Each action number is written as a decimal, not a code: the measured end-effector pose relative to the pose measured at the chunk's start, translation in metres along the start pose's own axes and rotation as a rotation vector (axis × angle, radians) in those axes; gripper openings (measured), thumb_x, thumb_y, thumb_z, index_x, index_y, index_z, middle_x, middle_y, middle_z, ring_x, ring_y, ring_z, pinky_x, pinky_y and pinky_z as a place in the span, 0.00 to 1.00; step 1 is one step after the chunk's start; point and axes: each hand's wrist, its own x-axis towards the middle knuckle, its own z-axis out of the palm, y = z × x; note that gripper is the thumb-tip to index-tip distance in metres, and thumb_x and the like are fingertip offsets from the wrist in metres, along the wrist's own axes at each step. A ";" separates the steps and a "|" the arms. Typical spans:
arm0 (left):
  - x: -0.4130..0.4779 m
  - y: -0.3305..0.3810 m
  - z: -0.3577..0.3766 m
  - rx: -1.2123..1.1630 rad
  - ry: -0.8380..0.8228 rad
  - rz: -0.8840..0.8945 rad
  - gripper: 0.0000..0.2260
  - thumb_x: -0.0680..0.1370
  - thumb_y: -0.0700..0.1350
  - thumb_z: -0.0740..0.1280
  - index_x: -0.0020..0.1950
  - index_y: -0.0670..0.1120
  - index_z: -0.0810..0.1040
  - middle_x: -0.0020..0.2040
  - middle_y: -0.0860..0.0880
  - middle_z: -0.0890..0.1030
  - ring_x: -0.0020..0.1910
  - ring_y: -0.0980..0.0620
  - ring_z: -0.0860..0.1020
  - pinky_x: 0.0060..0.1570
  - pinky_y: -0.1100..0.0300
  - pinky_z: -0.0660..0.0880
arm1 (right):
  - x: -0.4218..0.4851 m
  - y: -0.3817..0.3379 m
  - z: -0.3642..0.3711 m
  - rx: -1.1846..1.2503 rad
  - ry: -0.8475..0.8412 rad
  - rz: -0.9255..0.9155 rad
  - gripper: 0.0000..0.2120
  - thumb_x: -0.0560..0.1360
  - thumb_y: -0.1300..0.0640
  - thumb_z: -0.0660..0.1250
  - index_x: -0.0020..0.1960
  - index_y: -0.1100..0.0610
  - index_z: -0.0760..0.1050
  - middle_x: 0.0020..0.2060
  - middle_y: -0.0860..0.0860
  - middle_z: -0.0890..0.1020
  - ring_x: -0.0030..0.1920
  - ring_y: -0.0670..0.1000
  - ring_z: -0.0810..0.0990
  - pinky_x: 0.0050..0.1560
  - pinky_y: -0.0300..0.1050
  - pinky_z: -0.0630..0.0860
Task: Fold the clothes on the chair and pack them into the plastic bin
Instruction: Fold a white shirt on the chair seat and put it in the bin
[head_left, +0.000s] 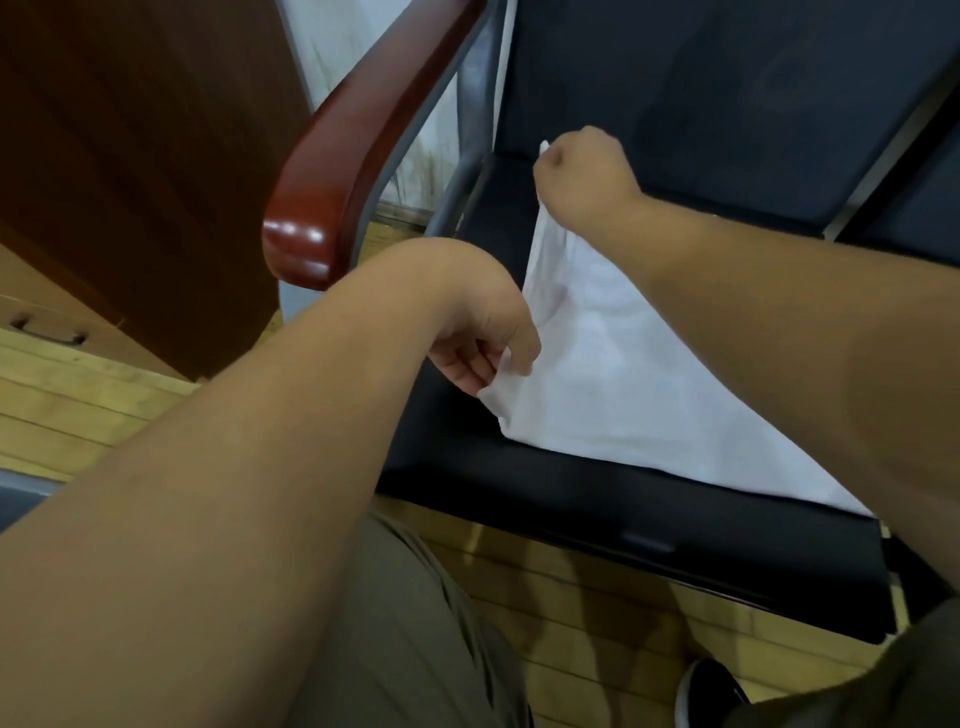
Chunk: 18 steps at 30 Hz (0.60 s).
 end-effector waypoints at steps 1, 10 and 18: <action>-0.002 0.005 0.002 -0.026 -0.002 0.022 0.15 0.75 0.34 0.77 0.60 0.39 0.82 0.56 0.39 0.86 0.50 0.42 0.87 0.51 0.47 0.86 | 0.000 0.008 -0.006 0.039 0.028 0.041 0.15 0.82 0.58 0.60 0.53 0.66 0.82 0.47 0.59 0.83 0.48 0.58 0.81 0.54 0.53 0.80; 0.004 0.059 0.058 0.070 -0.021 0.101 0.15 0.77 0.38 0.76 0.63 0.40 0.80 0.48 0.43 0.89 0.45 0.49 0.89 0.49 0.54 0.85 | -0.027 0.084 -0.037 0.277 -0.009 0.200 0.13 0.83 0.59 0.65 0.62 0.52 0.86 0.60 0.49 0.85 0.59 0.49 0.83 0.64 0.43 0.79; 0.022 0.091 0.097 0.221 -0.024 0.038 0.10 0.80 0.41 0.74 0.59 0.40 0.81 0.48 0.45 0.89 0.45 0.51 0.89 0.43 0.58 0.84 | -0.043 0.121 -0.033 0.263 -0.126 0.199 0.14 0.82 0.59 0.64 0.61 0.56 0.86 0.61 0.51 0.85 0.61 0.53 0.83 0.65 0.48 0.79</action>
